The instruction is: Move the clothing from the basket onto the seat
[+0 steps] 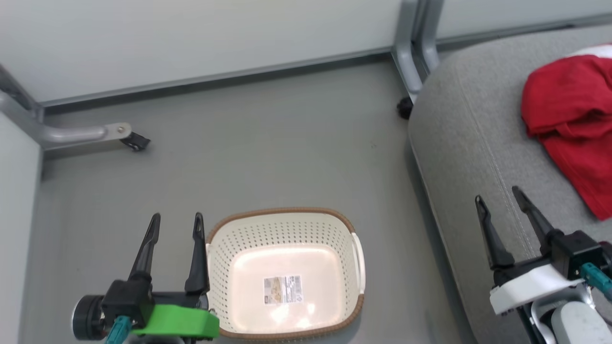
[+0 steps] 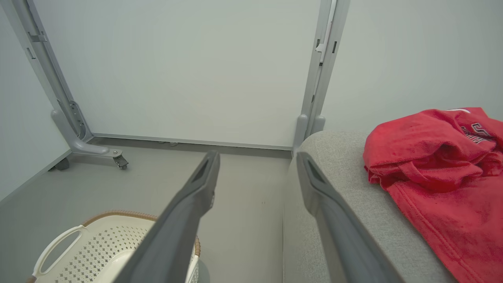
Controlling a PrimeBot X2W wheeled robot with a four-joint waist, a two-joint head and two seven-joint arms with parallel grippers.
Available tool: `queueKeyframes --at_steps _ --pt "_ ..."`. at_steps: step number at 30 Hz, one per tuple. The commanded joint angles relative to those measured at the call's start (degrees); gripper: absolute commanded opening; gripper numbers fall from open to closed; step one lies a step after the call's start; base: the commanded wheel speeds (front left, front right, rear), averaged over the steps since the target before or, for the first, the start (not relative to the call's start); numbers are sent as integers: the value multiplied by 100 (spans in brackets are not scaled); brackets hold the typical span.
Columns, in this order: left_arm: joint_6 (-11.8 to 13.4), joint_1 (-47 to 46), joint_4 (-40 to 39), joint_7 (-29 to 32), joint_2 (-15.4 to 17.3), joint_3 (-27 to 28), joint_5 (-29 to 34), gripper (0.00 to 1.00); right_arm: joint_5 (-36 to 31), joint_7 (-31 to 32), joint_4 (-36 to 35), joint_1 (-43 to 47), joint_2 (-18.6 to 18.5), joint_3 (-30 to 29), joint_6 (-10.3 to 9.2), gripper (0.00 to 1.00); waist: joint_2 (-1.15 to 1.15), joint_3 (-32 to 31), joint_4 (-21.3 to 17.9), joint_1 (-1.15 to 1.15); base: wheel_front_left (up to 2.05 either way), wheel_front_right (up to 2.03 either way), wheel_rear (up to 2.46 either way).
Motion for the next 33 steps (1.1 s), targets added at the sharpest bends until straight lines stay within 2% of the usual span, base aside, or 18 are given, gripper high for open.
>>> queueKeyframes --at_steps 1,8,15,21,33 --pt "-51 185 -28 1 -22 79 50 100 -6 0 1 203 42 -22 -8 100 0 -541 520 1 0 0 0" --pt "-197 629 -124 1 -61 334 293 100 -144 0 -125 747 373 -176 -8 100 0 -964 716 1 0 0 0" --pt "-300 1012 -66 1 -68 476 265 100 -187 0 -291 1300 656 -211 -8 100 0 -1243 727 1 0 0 0" --pt "-494 1217 94 1 -67 539 367 100 -299 0 -264 1594 775 -91 -8 100 0 -1411 644 1 0 0 0" --pt "-633 1298 174 1 -68 538 298 100 -379 0 -254 1673 837 -109 -8 100 0 -1401 446 1 0 0 0"
